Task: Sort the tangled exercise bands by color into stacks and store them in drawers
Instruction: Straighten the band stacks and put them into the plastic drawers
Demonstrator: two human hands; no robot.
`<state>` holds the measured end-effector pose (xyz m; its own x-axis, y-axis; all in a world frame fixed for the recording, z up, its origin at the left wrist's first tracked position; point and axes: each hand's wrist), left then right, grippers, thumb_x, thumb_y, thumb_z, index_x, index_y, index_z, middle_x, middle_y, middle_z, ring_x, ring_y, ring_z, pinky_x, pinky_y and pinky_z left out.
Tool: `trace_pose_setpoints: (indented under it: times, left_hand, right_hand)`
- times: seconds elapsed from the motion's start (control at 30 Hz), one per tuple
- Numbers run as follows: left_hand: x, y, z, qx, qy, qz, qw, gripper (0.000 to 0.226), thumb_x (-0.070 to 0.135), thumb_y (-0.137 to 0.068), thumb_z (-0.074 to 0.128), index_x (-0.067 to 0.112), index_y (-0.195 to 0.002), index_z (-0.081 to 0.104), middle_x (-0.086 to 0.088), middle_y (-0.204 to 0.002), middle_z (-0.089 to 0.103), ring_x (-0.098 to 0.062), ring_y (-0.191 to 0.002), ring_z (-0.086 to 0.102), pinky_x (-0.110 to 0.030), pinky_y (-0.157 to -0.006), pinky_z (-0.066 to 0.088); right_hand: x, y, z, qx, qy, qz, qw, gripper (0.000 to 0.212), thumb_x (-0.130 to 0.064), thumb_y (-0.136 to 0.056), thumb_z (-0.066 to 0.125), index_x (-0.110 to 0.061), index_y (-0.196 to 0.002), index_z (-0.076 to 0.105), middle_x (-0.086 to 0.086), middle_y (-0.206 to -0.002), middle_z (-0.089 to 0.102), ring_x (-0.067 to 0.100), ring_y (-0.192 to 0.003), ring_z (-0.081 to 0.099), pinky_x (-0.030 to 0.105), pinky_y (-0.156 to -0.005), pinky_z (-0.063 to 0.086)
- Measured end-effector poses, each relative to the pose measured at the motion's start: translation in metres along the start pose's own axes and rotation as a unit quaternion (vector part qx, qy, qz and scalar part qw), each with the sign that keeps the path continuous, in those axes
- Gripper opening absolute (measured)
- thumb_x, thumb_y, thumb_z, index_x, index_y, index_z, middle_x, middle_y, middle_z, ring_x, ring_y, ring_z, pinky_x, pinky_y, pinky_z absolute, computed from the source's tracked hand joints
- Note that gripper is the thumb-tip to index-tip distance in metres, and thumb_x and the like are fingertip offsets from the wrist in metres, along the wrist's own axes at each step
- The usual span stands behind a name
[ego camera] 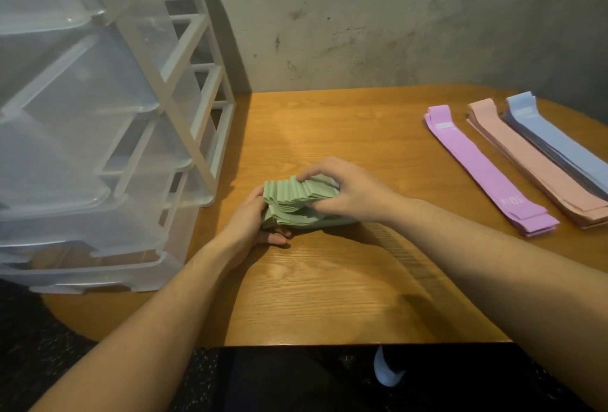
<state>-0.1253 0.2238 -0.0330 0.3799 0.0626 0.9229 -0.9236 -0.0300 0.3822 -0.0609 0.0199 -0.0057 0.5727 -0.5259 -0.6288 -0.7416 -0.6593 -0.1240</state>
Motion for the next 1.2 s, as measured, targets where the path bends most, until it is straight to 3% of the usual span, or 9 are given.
trace_pose_setpoints:
  times: [0.17,0.23,0.33,0.53,0.63,0.83,0.97,1.1,1.2]
  left_hand:
    - [0.011,0.006,0.001,-0.008,0.031,-0.058,0.998,0.053,0.053,-0.104,0.030,0.013,-0.120,0.061,-0.018,-0.100,0.073,-0.029,-0.072,0.067,-0.039,-0.060,0.060]
    - [0.014,0.007,0.001,-0.013,-0.049,-0.052,0.997,0.057,0.069,-0.092,0.047,0.019,-0.117,0.061,-0.015,-0.105,0.073,-0.028,-0.079,0.070,-0.044,-0.070,0.062]
    - [0.021,0.010,0.007,-0.001,-0.153,-0.034,0.988,0.057,0.059,-0.076,0.075,0.025,-0.118,0.056,-0.008,-0.112,0.070,-0.022,-0.085,0.073,-0.046,-0.075,0.063]
    - [0.031,0.018,0.019,-0.006,-0.275,0.026,0.961,0.056,0.039,-0.082,0.081,0.032,-0.127,0.048,0.000,-0.108,0.066,-0.016,-0.092,0.070,-0.034,-0.073,0.062]
    - [0.017,0.021,0.018,0.008,-0.248,0.090,0.964,0.056,0.026,-0.078,0.085,0.028,-0.123,0.053,0.001,-0.109,0.067,-0.007,-0.090,0.068,-0.021,-0.069,0.057]
    - [-0.020,0.036,0.008,0.000,-0.273,0.221,0.936,0.078,0.019,-0.073,0.090,0.039,-0.136,0.048,0.012,-0.130,0.056,0.004,-0.116,0.054,-0.010,-0.093,0.042]
    - [-0.034,0.045,0.005,-0.003,-0.257,0.232,0.938,0.092,0.024,-0.070,0.092,0.048,-0.142,0.040,0.018,-0.137,0.050,0.008,-0.123,0.049,-0.003,-0.095,0.038]
    - [-0.035,0.047,0.001,-0.002,-0.283,0.245,0.927,0.097,0.032,-0.067,0.092,0.050,-0.144,0.036,0.022,-0.136,0.049,0.013,-0.122,0.048,-0.002,-0.096,0.037]
    - [-0.031,0.049,-0.003,-0.020,-0.328,0.277,0.903,0.097,0.049,-0.067,0.089,0.054,-0.146,0.032,0.030,-0.141,0.044,0.009,-0.131,0.044,-0.010,-0.105,0.036]
  right_hand:
    - [-0.006,-0.002,0.006,-0.042,0.120,-0.013,0.992,0.049,-0.045,-0.087,0.070,-0.039,-0.134,0.058,-0.013,-0.129,0.052,0.000,-0.114,0.040,0.034,-0.103,0.037]
    - [-0.006,0.002,0.009,-0.033,0.138,-0.017,0.990,0.052,-0.048,-0.087,0.069,-0.039,-0.137,0.055,-0.014,-0.131,0.053,0.001,-0.115,0.040,0.035,-0.103,0.034]
    - [-0.005,0.010,0.014,-0.002,0.159,0.001,0.987,0.065,-0.051,-0.084,0.072,-0.035,-0.140,0.043,-0.012,-0.132,0.056,0.009,-0.120,0.047,0.036,-0.103,0.035]
    - [-0.004,0.020,0.025,0.025,0.218,-0.041,0.975,0.080,-0.052,-0.086,0.070,-0.036,-0.148,0.022,-0.007,-0.137,0.054,0.013,-0.125,0.047,0.035,-0.103,0.033]
    - [-0.008,0.030,0.023,0.011,0.196,-0.048,0.979,0.090,-0.055,-0.082,0.073,-0.038,-0.151,0.019,-0.008,-0.142,0.049,0.011,-0.130,0.041,0.036,-0.110,0.030]
    - [0.014,0.057,0.003,-0.033,0.074,-0.028,0.996,0.081,-0.070,-0.076,0.064,-0.047,-0.146,0.032,-0.014,-0.157,0.033,0.009,-0.144,0.028,0.049,-0.118,0.026]
    - [0.028,0.078,0.001,-0.115,0.084,-0.026,0.989,0.078,-0.065,-0.080,0.070,-0.048,-0.149,0.037,-0.026,-0.164,0.004,-0.003,-0.148,0.011,0.020,-0.117,0.013]
    - [0.028,0.078,0.002,-0.094,0.057,-0.015,0.994,0.072,-0.052,-0.083,0.075,-0.038,-0.147,0.045,-0.023,-0.162,0.014,-0.012,-0.139,0.017,0.003,-0.105,0.016]
    - [0.025,0.076,0.004,-0.065,0.043,-0.018,0.997,0.057,-0.046,-0.084,0.076,-0.028,-0.134,0.055,-0.014,-0.156,0.029,-0.005,-0.134,0.034,0.014,-0.108,0.033]
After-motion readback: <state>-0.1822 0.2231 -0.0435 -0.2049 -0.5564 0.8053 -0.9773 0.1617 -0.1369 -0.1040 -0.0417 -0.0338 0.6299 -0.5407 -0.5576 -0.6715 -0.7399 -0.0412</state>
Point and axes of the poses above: each hand's wrist, its own y-axis away from the middle knuckle, its own z-axis out of the palm, x = y × z
